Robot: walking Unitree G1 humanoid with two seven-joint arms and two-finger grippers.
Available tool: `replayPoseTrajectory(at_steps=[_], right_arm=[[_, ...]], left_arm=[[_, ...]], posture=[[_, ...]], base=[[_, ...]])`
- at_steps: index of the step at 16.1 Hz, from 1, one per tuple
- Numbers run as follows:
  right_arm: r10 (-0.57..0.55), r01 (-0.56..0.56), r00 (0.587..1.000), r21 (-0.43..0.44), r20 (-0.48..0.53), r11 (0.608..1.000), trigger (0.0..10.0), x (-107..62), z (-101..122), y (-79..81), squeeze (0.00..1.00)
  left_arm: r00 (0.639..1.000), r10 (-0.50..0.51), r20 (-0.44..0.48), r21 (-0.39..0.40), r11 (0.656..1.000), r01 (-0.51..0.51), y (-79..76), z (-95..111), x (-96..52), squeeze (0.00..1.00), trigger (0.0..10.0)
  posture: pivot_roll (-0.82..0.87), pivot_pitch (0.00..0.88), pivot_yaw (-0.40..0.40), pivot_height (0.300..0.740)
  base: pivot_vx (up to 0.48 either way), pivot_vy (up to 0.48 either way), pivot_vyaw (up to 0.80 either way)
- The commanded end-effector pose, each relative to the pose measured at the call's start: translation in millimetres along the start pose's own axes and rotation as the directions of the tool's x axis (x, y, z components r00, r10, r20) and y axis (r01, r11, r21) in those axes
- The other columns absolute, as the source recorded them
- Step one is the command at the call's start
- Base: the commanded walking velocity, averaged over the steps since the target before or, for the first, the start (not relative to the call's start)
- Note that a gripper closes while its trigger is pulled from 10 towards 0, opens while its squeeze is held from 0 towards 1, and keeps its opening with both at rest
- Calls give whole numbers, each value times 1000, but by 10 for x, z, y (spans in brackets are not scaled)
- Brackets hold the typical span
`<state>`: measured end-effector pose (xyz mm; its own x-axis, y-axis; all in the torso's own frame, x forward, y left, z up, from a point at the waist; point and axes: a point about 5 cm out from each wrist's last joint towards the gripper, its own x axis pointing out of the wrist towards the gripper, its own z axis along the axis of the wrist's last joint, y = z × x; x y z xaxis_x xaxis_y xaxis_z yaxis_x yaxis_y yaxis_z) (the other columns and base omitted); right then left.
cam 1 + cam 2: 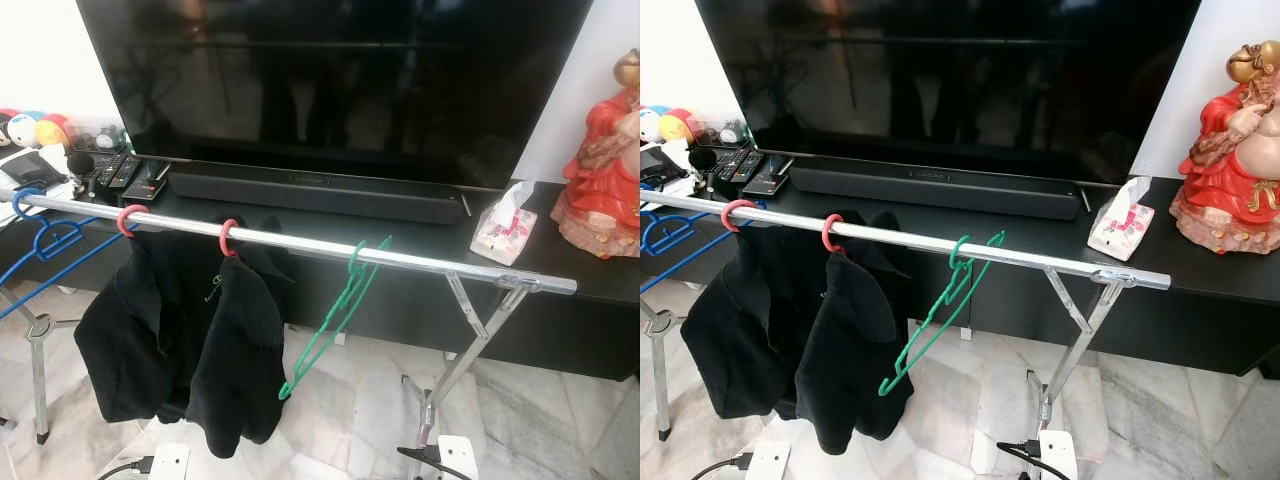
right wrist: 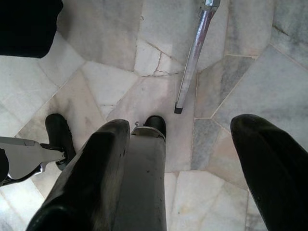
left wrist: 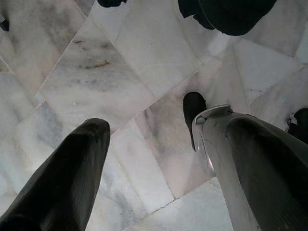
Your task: Hang hanger
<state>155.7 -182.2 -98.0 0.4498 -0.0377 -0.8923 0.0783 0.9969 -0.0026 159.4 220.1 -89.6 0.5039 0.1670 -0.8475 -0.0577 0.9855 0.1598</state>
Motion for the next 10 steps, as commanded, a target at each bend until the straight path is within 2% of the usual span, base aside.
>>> replayPoseTrajectory(at_steps=[1, 7, 10], right_arm=[[1, -1, 1000, 8, 7, 1000, 10000, 0, 10, 2, 0], [3, -3, 1000, 10, 11, 1000, 10000, 0, 13, 3, 0], [16, -18, 999, 42, 48, 999, 10000, -1, 39, 20, 0]], left_arm=[[1000, -2, -4, -12, 1000, 2, -1, -18, -2, 0, 10000], [1000, -4, -2, -11, 1000, 4, -13, -8, 0, 0, 10000], [1000, -18, -3, 0, 1000, 18, -42, 1, 2, 0, 10000]], posture=[[-122, 0, -6, 727], [-122, 0, -6, 727], [-118, 0, -3, 727]], base=[[0, 0, 0], [0, 0, 0], [0, 0, 0]])
